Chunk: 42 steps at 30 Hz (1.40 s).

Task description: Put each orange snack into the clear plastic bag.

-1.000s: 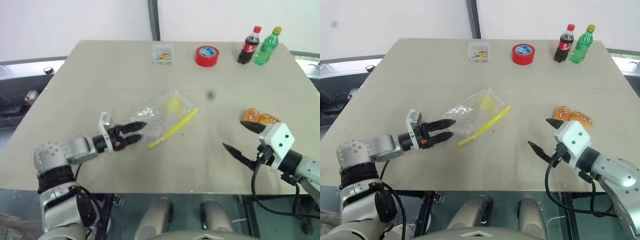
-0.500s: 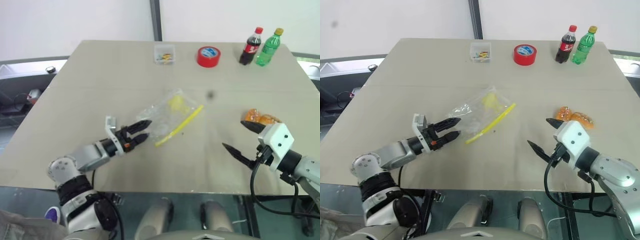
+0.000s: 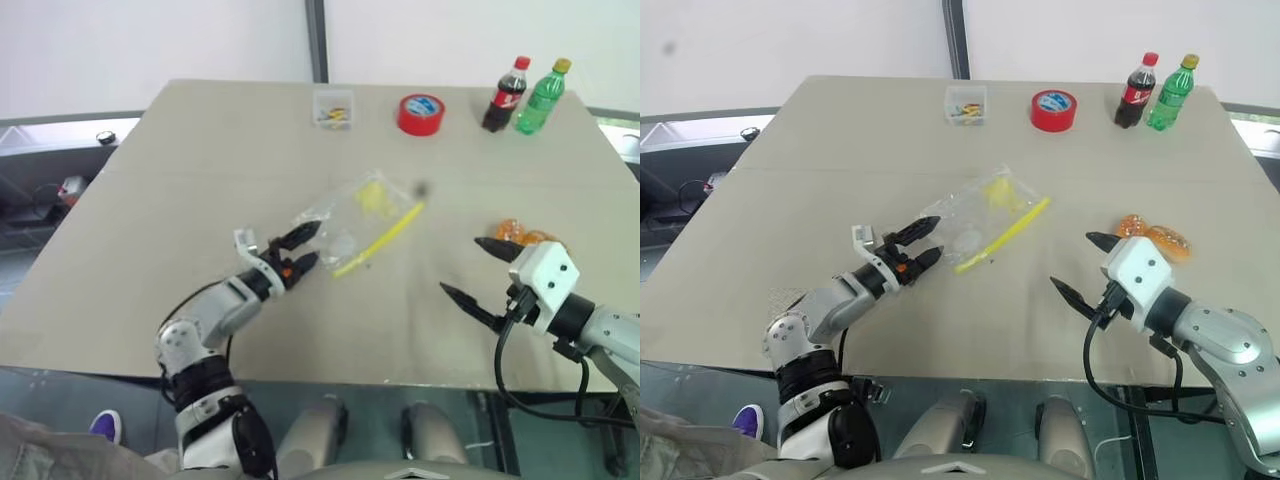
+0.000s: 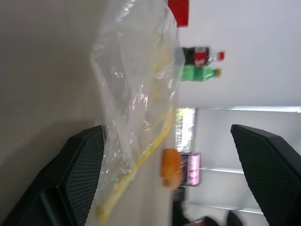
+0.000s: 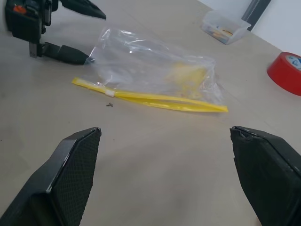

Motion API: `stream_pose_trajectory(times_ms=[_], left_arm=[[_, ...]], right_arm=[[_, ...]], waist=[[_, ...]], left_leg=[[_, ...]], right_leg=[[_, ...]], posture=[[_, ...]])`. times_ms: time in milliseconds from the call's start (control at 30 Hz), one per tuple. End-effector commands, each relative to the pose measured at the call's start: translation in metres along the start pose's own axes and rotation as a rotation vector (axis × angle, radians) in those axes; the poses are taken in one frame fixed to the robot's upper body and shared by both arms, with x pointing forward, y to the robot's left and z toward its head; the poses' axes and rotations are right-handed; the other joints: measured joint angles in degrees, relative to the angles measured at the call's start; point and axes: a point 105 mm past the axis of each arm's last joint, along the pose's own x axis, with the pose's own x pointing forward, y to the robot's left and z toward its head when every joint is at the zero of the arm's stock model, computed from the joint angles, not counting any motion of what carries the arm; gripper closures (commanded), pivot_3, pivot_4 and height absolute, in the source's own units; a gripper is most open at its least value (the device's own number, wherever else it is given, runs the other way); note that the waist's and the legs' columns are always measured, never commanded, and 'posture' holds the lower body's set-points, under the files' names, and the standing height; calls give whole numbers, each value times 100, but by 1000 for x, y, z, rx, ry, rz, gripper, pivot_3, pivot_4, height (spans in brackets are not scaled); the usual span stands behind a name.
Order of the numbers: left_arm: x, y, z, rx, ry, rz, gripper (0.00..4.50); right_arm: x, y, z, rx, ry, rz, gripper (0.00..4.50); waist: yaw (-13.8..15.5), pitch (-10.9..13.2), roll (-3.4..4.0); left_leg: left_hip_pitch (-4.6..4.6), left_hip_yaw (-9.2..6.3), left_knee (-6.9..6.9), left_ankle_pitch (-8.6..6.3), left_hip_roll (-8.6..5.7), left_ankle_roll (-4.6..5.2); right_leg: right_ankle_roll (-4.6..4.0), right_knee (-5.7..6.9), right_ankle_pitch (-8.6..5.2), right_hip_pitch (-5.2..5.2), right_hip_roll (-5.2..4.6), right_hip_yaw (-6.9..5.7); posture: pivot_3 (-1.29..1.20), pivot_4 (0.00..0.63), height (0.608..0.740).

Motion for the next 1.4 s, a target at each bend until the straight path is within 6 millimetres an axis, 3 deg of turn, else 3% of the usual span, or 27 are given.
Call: stream_pose_trajectory(times_ms=[33,67,100,200,267,300,333,367,500,667,1000,1067,1333,1400], left_arm=[[13,-6,6,-146,-91,-22,25],[16,-1,12,-263,-128,-7,25],[18,-3,12,-214,-106,-1,25],[17,-13,-4,224,54,49,25],[26,-16,27,-189,-147,-23,25],[28,-10,22,-178,-112,-4,25],[29,-9,12,-7,-35,34,25],[29,-5,3,28,15,47,25],[34,-1,12,-208,-11,3,25],[38,13,10,-96,71,59,25],[66,8,23,-132,121,4,25],[71,11,23,-152,119,9,573],[80,4,20,-212,157,-24,4048],[80,0,21,-223,161,-42,4455]], right_arm=[[0,1,11,-30,-40,-6,1],[0,1,11,-31,-40,-7,1],[0,1,11,-31,-40,-8,1],[0,1,11,-29,-40,-12,1],[0,2,12,-31,-40,-12,1],[0,2,12,-32,-40,-13,1],[0,2,12,-32,-41,-14,1],[0,2,13,-29,-43,-17,1],[1,3,13,-32,-43,-23,1],[2,3,14,-35,-46,-31,1],[4,4,14,-39,-50,-53,1],[4,4,13,-39,-51,-56,0],[5,8,12,-39,-54,-71,0],[6,9,12,-55,-59,-77,0]], waist=[[26,-1,2],[46,-1,1],[70,4,-9],[25,8,-19],[31,-4,3],[58,-7,5],[56,-1,-9],[40,6,-20],[47,2,-14],[37,-1,-11],[40,-2,-10],[36,-2,-10],[38,-11,3],[40,-16,6]], left_leg=[[0,0,0,0,-2,1],[0,0,0,0,-2,2],[-1,-3,3,-2,-1,5],[-11,-14,12,-10,4,13],[-7,-2,3,-3,4,-2],[-4,-1,3,-3,2,1],[-4,-3,12,-10,2,10],[-7,-5,14,-10,2,11],[-9,-1,12,-10,2,9],[-3,-3,12,-10,1,10],[0,-10,15,-15,-2,19],[-1,-11,15,-14,-3,18],[0,-16,14,-15,-5,20],[0,-16,15,-16,-5,20]], right_leg=[[0,-1,0,0,-1,1],[0,-2,0,0,-2,2],[0,-4,0,0,-4,0],[0,-3,0,0,4,-17],[-2,1,0,-5,11,-4],[-1,-2,0,-3,4,2],[0,-5,0,-4,-2,-1],[0,-5,0,-2,1,-7],[0,-6,0,-4,4,0],[0,-3,0,-3,7,-5],[1,-2,0,3,8,-13],[1,-2,0,3,7,-14],[3,0,-1,3,3,-18],[3,0,-1,4,2,-19]], posture=[[0,150,740],[0,150,740],[0,150,740],[0,150,740],[0,150,740],[0,150,740],[0,150,740],[0,150,740],[0,150,740],[0,150,740],[0,150,740],[0,150,740],[0,150,740],[0,150,740]])
